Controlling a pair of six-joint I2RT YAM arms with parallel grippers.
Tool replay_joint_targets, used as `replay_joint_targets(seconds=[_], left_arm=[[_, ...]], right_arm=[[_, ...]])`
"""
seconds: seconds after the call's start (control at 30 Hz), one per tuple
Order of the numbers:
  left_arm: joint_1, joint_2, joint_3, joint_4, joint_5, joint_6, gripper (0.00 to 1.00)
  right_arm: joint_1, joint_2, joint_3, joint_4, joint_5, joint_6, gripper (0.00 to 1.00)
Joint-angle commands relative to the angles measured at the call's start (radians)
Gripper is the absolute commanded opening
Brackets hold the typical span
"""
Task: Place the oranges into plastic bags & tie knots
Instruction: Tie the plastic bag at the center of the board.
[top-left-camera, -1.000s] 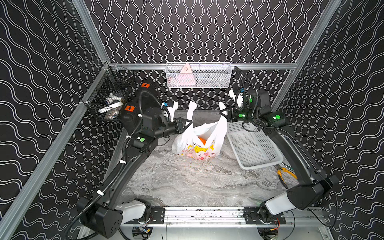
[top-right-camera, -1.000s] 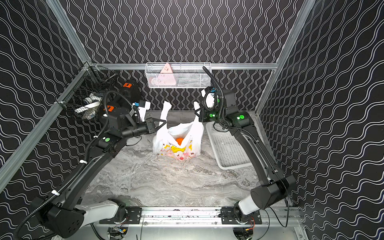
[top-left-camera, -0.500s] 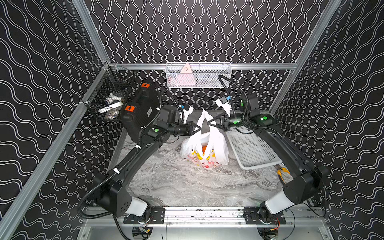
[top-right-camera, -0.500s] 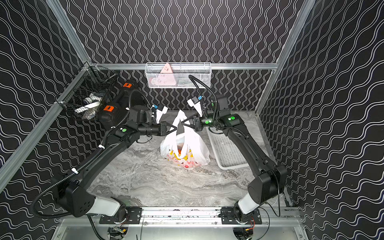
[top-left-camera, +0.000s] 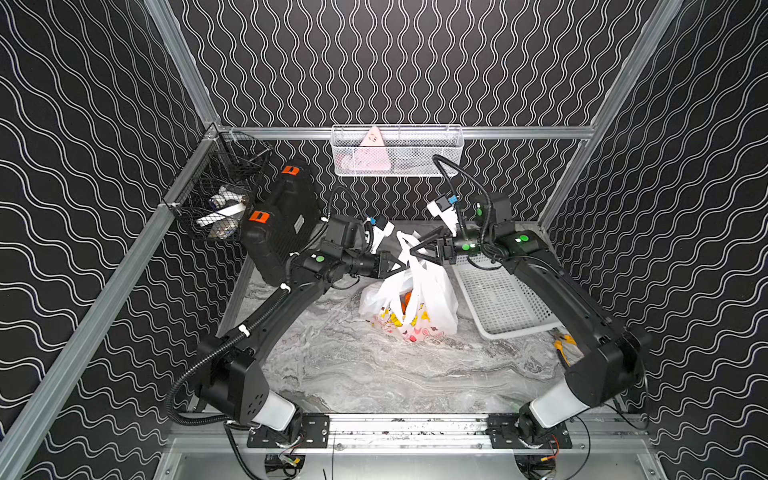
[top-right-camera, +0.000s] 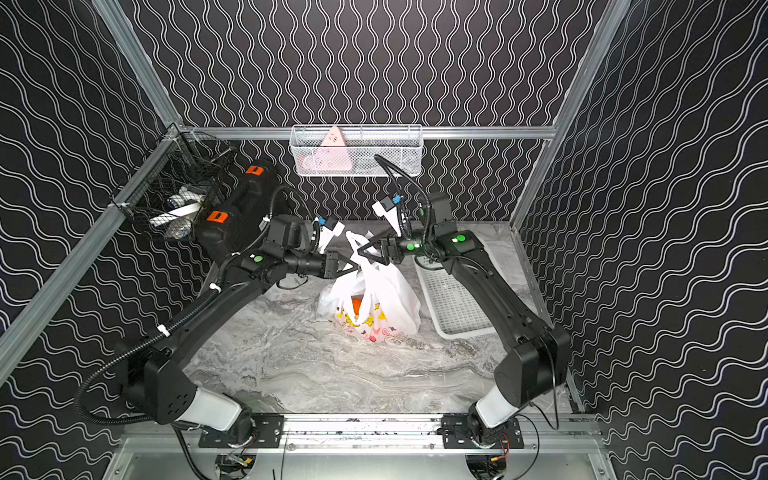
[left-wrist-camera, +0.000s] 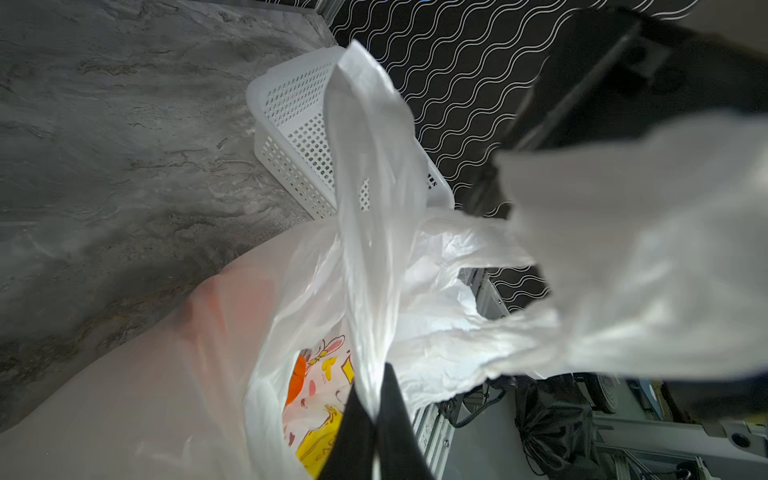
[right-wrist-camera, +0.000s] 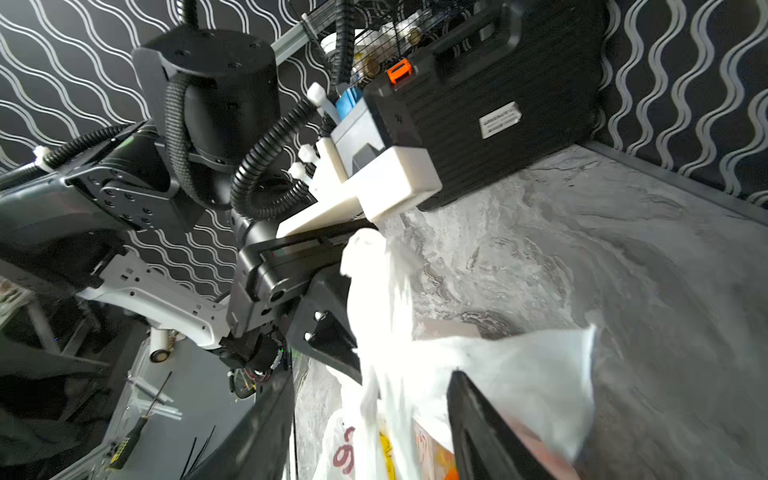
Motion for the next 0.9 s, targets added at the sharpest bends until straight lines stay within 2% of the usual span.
replay_joint_targets(seconds=[0.0,0.13,0.2,0.4,0.57,0.73,0.87], left_arm=[[0.005,0.011,0.02,0.031,-0.025,-0.011,0.0],[0.013,0.023,0.029,0.04,-0.024,-0.023,0.0],[0.015,0.022,0.028,0.047,-0.018,-0.028,0.0],[0.017,0.025,0.026,0.043,-0.009,-0.032,0.0],[0.017,0.024,0.026,0.043,-0.012,-0.032,0.0],[0.018,0.025,0.028,0.051,-0.01,-0.039,0.0],[0.018,0.026,0.033,0.042,-0.008,-0.036,0.0]], right_arm=[[0.002,-0.074,-0.024,-0.036,0.163,-0.002,0.7],[0.005,-0.159,-0.08,-0.113,0.261,-0.057,0.93],[0.007,-0.181,-0.123,-0.099,0.297,-0.073,1.0],[0.031,-0.146,-0.136,-0.019,0.374,-0.112,1.0],[0.121,-0.084,-0.091,-0.057,0.459,-0.175,1.0],[0.193,-0.073,-0.114,-0.039,0.6,-0.235,1.0],[0.209,-0.074,-0.123,-0.023,0.661,-0.272,0.93]])
